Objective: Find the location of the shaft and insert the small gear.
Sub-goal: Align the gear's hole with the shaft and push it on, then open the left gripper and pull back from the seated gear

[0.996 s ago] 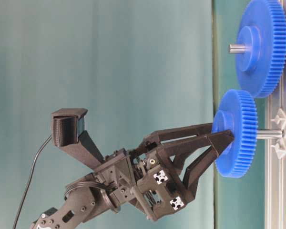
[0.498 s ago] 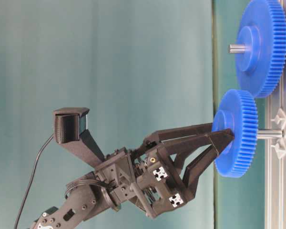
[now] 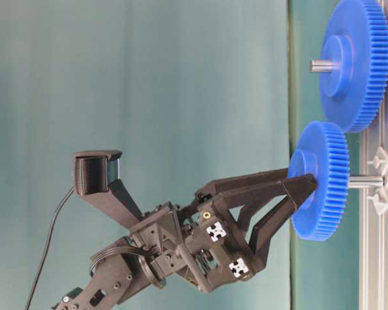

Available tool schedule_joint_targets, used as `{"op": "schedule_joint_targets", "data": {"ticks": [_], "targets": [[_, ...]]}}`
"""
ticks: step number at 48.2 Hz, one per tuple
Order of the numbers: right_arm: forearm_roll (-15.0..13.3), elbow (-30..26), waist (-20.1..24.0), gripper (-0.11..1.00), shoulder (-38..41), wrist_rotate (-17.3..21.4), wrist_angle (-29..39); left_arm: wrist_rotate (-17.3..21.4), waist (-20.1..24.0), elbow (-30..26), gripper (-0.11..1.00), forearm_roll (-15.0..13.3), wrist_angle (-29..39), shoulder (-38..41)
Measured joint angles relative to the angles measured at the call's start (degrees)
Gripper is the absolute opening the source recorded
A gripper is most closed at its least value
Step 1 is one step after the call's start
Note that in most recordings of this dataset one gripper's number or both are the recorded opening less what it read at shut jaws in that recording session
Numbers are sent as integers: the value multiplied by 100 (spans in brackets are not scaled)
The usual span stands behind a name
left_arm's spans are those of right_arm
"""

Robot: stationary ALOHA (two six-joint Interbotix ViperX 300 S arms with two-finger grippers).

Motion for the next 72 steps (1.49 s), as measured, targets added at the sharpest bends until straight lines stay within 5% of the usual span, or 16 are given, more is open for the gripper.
{"op": "schedule_joint_targets", "data": {"ticks": [40,46,59,72], "targets": [[0,0,-9,11,-9,264,0,-589,-264,-352,85,9,-97,-308],[0,0,-9,11,-9,264,0,-527,-264,-378,68,9,-167,-615],[0,26,-9,11,-18,264,-211,-633,-264,0,6,9,-738,-712],[0,53,-9,11,-26,264,-246,-1362,-308,352,0,9,-1494,-202]]}}
